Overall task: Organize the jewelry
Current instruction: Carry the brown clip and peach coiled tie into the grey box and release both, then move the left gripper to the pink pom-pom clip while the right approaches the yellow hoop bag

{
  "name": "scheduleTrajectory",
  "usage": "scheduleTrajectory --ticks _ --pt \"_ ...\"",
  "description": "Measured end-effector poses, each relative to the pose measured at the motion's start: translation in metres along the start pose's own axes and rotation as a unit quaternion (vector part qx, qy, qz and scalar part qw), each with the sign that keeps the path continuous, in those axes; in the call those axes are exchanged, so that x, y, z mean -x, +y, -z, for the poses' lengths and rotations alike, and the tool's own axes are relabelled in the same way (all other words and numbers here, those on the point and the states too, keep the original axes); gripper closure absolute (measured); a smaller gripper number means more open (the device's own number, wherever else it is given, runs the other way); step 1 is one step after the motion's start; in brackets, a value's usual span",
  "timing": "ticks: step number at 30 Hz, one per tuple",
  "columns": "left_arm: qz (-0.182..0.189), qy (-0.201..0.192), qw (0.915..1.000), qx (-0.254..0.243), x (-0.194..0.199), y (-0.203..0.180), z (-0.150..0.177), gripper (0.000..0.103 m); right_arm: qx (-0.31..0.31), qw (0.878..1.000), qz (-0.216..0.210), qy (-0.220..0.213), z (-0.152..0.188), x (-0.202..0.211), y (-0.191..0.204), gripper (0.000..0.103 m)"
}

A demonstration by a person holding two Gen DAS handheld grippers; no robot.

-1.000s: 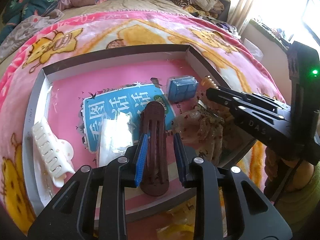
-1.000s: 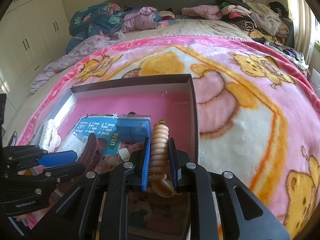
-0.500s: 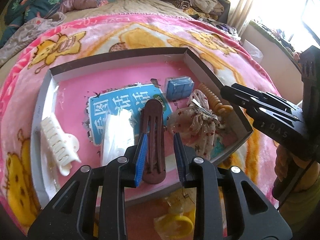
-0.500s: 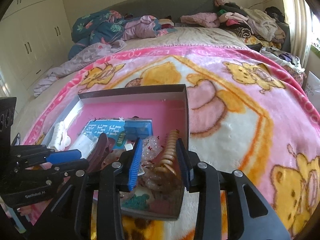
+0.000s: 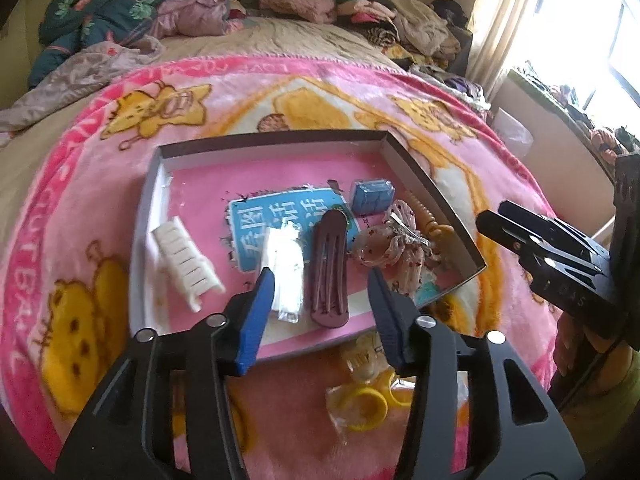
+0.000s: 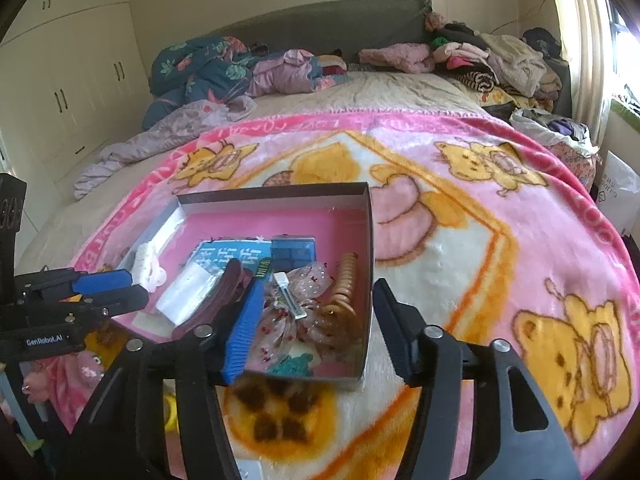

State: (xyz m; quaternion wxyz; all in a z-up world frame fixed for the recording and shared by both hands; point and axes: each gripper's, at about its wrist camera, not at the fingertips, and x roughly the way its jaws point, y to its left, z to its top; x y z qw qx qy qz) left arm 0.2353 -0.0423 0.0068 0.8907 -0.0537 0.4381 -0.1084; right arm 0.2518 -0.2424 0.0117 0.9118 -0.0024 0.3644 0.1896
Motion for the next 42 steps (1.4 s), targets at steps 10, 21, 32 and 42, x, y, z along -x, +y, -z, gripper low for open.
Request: scheduleTrajectory --ticks 10,21,32,42 --pt "-0.014 -0.031 0.9993 0.017 0.04 0.009 0.016 0.045 0.008 1.0 0.003 -0.026 0.007 0.037 0.014 0.035" --pt "-0.02 -0.044 0.9983 0.032 0.064 0.022 0.037 0.038 0.014 0.999 0.003 -0.03 0.026 0.06 0.029 0.031" --pt "-0.03 -0.052 0.9972 0.046 0.081 0.033 0.056 0.037 0.022 0.999 -0.006 -0.025 0.045 0.074 0.042 0.028" --pt "-0.039 -0.047 0.9966 0.056 0.086 0.04 0.075 0.036 0.028 0.999 -0.015 -0.015 0.059 0.077 0.048 0.027"
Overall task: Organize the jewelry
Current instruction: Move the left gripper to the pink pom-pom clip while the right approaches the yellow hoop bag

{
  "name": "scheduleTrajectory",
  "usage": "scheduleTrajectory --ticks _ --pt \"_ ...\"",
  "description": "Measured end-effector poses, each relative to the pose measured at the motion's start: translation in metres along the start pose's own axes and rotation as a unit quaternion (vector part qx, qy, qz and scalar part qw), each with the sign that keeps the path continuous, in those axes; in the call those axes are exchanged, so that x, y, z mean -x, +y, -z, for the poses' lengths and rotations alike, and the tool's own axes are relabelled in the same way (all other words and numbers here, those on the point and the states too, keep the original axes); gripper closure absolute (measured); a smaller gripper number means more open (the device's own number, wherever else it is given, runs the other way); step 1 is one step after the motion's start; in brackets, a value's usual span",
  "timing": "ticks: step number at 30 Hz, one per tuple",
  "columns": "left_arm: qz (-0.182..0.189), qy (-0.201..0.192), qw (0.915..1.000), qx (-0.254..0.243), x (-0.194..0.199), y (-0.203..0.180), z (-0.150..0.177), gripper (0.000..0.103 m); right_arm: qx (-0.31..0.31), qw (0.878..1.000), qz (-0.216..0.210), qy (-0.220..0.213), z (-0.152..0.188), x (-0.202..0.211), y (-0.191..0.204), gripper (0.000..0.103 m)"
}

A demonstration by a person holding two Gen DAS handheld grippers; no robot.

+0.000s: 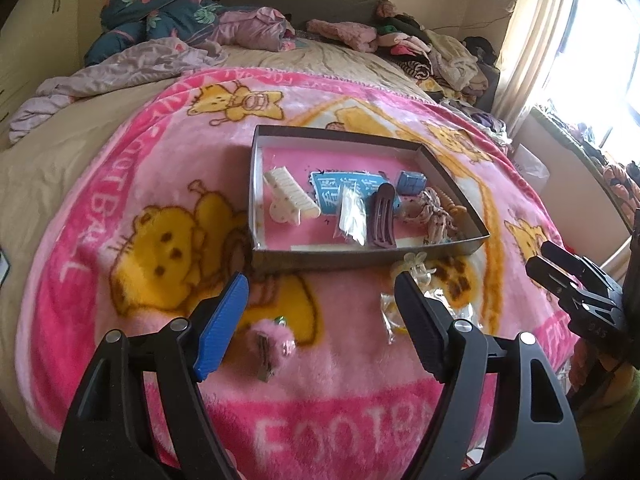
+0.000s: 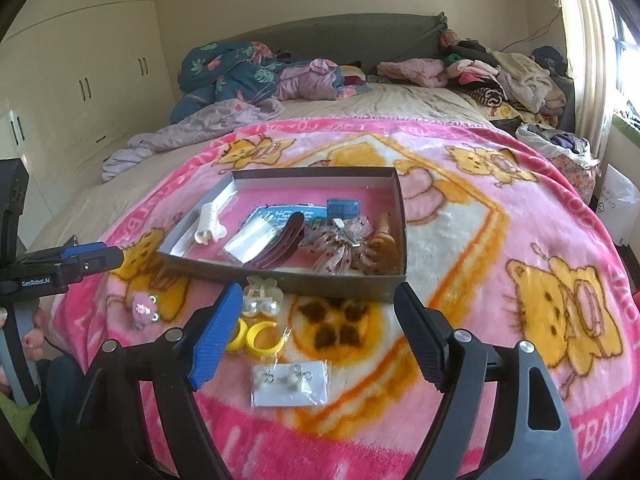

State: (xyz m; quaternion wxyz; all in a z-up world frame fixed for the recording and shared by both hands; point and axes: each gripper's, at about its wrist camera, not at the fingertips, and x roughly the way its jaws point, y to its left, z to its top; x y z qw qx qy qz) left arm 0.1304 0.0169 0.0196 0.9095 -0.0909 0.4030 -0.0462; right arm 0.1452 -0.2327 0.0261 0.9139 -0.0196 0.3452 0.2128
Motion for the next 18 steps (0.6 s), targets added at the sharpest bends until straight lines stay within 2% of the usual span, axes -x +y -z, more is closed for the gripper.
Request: scheduleTrajectory --ticks 18 --pt "-0.009 0.018 0.9998 -0.004 -0.001 0.001 0.028 0.036 0.012 0.999 -0.023 0.028 0.025 -0.009 0.014 0.027"
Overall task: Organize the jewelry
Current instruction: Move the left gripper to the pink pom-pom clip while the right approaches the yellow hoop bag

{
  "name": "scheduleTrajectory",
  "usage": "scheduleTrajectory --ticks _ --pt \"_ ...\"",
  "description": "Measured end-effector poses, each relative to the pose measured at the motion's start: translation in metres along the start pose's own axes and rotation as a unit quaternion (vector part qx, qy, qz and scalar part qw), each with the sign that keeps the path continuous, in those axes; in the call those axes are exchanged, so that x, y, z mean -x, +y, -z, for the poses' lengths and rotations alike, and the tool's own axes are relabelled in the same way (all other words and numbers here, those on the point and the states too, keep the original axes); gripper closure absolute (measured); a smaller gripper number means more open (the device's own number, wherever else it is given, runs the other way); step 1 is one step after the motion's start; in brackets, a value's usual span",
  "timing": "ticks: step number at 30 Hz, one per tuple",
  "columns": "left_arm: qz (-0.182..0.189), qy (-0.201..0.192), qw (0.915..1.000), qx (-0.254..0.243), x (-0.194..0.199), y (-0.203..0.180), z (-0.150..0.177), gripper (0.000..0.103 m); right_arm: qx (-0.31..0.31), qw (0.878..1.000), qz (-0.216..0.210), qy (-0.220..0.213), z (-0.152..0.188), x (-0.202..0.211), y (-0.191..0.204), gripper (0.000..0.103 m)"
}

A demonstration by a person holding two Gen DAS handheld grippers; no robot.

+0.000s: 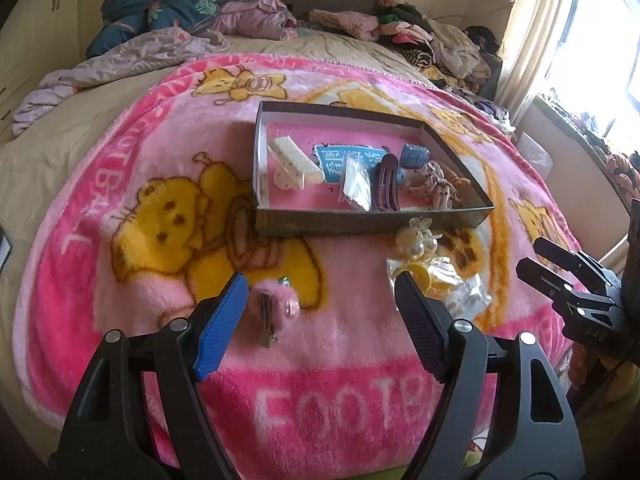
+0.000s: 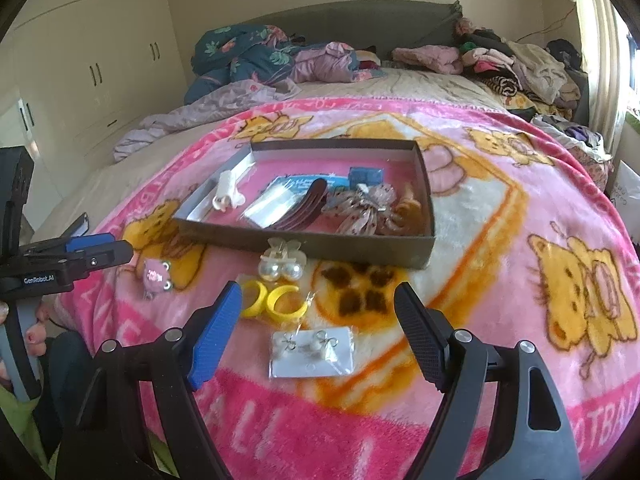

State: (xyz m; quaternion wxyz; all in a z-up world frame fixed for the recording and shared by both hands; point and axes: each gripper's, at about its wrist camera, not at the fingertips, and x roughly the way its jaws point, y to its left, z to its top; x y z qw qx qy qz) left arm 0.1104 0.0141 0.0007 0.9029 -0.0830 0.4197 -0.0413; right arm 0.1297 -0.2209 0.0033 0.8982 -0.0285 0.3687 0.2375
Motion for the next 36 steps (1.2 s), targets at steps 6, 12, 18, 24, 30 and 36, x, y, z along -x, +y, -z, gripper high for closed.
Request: scheduleTrajectory --ticks 6,12,18,24,30,36 --pt "-0.009 0.008 0.9999 0.003 -0.004 0.005 0.008 0.036 0.006 1.0 -0.013 0.009 0.005 -0.008 0.007 0.027" --pt "-0.018 0.02 0.9996 0.012 -0.011 0.015 0.015 0.036 0.012 0.999 -0.024 0.022 0.007 -0.021 0.014 0.027" --pt "-0.029 0.032 0.9988 0.022 -0.02 0.025 0.021 0.036 0.018 0.999 -0.034 0.036 0.01 -0.036 0.019 0.027" --pt "-0.037 0.043 0.9979 0.032 -0.028 0.034 0.026 0.036 0.024 0.997 -0.044 0.052 0.011 -0.055 0.026 0.027" --pt "-0.041 0.05 0.9973 0.036 -0.033 0.04 0.028 0.036 0.021 0.996 -0.046 0.067 0.012 -0.075 0.03 0.021" --pt "-0.034 0.054 0.9971 0.041 -0.038 0.045 0.028 0.036 0.026 0.995 -0.043 0.081 0.01 -0.095 0.038 0.021"
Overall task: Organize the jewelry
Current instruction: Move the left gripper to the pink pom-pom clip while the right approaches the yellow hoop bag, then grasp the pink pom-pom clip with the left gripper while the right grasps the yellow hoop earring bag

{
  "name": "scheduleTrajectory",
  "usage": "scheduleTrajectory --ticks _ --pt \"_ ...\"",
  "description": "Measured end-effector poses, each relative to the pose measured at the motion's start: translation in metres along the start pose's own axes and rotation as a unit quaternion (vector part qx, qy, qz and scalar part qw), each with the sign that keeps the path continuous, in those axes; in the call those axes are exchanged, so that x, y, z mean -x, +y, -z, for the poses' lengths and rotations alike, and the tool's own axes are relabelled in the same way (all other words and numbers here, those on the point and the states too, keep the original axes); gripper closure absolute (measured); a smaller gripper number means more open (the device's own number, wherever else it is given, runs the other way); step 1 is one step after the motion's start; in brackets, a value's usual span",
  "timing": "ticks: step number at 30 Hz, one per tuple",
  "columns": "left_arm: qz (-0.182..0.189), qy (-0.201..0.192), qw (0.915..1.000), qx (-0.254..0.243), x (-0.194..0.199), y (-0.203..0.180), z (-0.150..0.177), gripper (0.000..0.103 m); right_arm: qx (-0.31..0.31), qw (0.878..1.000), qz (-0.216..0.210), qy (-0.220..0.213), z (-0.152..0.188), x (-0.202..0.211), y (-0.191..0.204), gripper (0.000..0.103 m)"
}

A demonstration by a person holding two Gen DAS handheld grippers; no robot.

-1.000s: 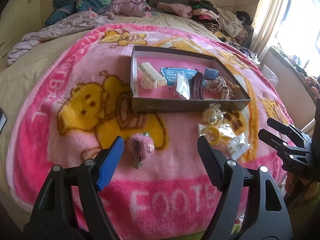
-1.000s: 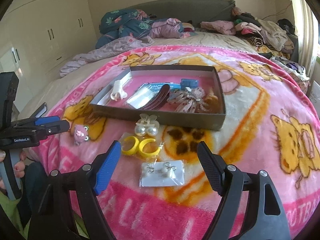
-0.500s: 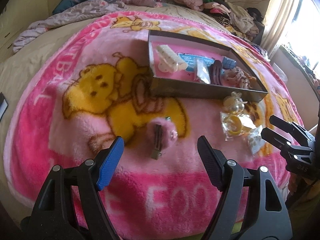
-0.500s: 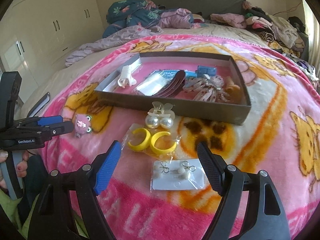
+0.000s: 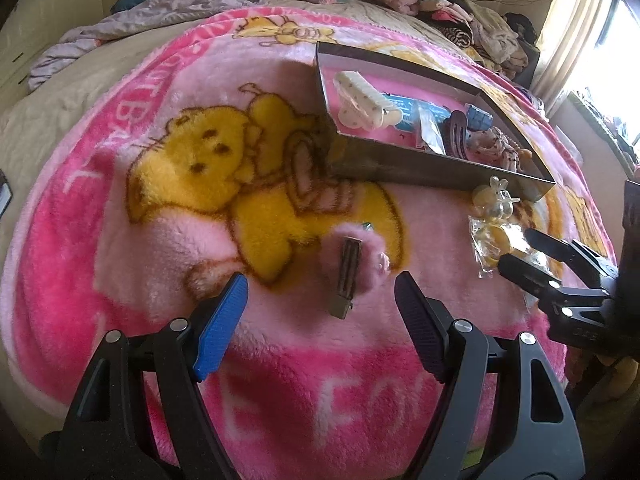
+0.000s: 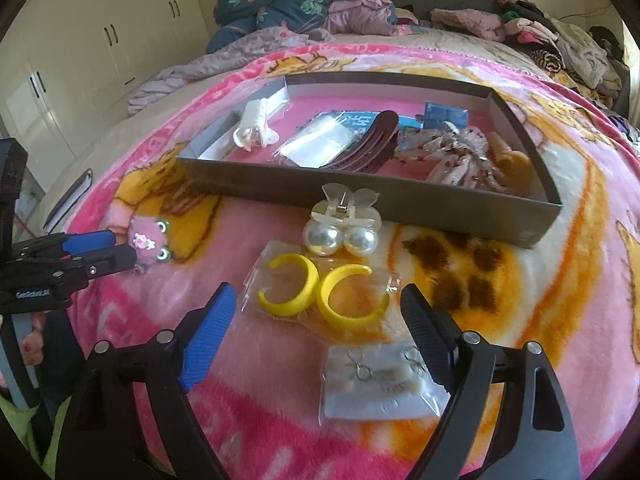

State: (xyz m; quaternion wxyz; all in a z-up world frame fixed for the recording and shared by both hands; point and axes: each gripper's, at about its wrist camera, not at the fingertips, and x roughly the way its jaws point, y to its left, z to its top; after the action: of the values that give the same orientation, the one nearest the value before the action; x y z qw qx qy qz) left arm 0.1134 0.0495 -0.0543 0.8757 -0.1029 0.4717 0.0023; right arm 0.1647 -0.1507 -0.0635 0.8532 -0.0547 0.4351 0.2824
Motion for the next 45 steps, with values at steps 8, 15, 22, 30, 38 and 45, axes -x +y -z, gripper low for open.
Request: scheduleTrajectory --ticks 8,15,22,30,38,45 --pt "0.012 0.006 0.9999 -0.006 -0.008 -0.002 -0.002 0.036 -0.005 1.0 0.003 0.009 -0.004 -0.017 0.0 0.022" --pt "0.027 0.011 0.9995 -0.009 -0.018 -0.004 -0.008 0.048 0.01 1.0 0.007 0.003 -0.002 -0.017 0.005 0.042" --pt "0.039 0.017 0.9989 -0.019 -0.027 -0.013 -0.011 0.071 0.006 1.0 -0.008 -0.004 -0.003 -0.006 -0.001 0.059" --pt "0.036 0.013 0.9989 -0.025 -0.022 -0.011 -0.007 0.081 0.019 0.999 -0.034 0.011 0.001 -0.01 0.016 0.044" --pt "0.034 0.004 0.9993 -0.011 -0.011 0.001 -0.007 0.081 0.047 0.999 -0.007 0.018 0.007 -0.024 0.046 0.018" --pt "0.037 -0.004 0.9993 -0.006 -0.004 0.005 -0.009 0.081 0.066 0.998 0.013 0.004 0.009 -0.025 0.052 0.026"
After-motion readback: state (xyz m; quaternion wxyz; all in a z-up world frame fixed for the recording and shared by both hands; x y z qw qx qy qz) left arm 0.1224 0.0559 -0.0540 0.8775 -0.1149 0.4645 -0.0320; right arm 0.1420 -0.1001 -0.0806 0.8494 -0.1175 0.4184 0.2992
